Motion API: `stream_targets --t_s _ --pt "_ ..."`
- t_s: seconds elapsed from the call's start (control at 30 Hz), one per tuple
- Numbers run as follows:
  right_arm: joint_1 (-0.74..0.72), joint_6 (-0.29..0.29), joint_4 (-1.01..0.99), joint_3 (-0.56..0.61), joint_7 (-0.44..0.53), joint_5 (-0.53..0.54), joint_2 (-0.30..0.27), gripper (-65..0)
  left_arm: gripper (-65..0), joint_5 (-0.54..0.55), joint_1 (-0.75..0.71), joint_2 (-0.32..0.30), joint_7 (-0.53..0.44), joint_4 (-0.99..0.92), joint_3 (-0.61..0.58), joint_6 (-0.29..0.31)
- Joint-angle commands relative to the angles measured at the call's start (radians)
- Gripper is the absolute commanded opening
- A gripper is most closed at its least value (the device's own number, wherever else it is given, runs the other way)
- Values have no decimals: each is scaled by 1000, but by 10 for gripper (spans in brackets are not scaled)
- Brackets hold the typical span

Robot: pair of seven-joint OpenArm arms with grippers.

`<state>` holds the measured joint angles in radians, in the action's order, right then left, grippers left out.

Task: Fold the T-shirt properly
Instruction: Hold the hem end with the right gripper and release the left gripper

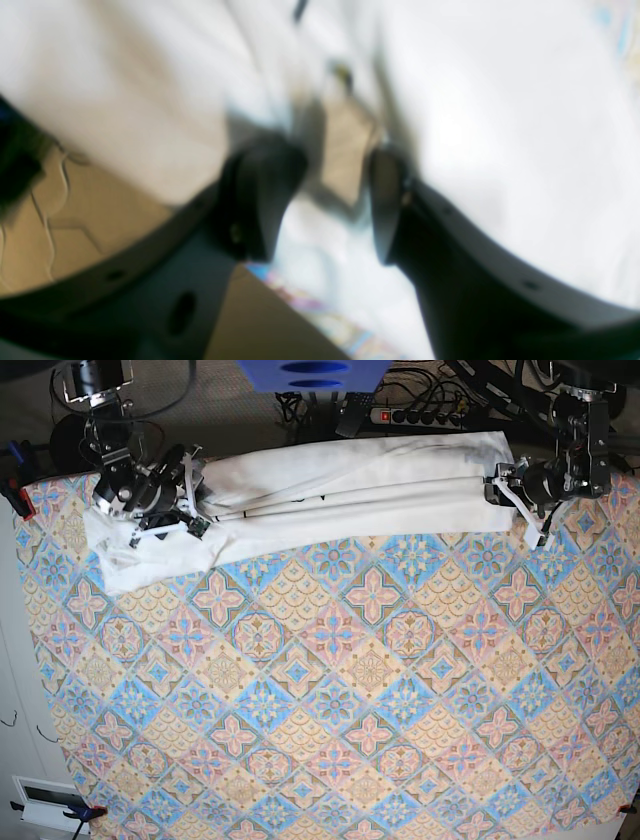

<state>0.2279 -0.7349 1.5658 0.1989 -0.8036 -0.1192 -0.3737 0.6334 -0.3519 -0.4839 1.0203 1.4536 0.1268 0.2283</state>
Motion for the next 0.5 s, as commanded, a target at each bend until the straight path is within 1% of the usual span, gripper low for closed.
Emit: stream_targets --t_s 0.0,0.07,0.2,0.37,0.47 --pt "-54 37 -9 9 23 -12 -8 -369 -382 -62 -8 -6 21 -17 -3 -36" --pt "-84 37 -57 32 25 -12 -8 -369 -381 -62 -12 -9 28 -17 -3 -36" --pt "-89 37 -120 41 26 -12 -8 -369 -381 -63 -12 -11 35 -17 -3 -36" --pt "-89 37 -140 37 26 -12 38 -369 -380 -65 -25 -12 36 -17 -3 -36" --pt "-126 37 -143 40 26 -12 46 -369 -380 -62 -49 -35 36 -17 -3 -36"
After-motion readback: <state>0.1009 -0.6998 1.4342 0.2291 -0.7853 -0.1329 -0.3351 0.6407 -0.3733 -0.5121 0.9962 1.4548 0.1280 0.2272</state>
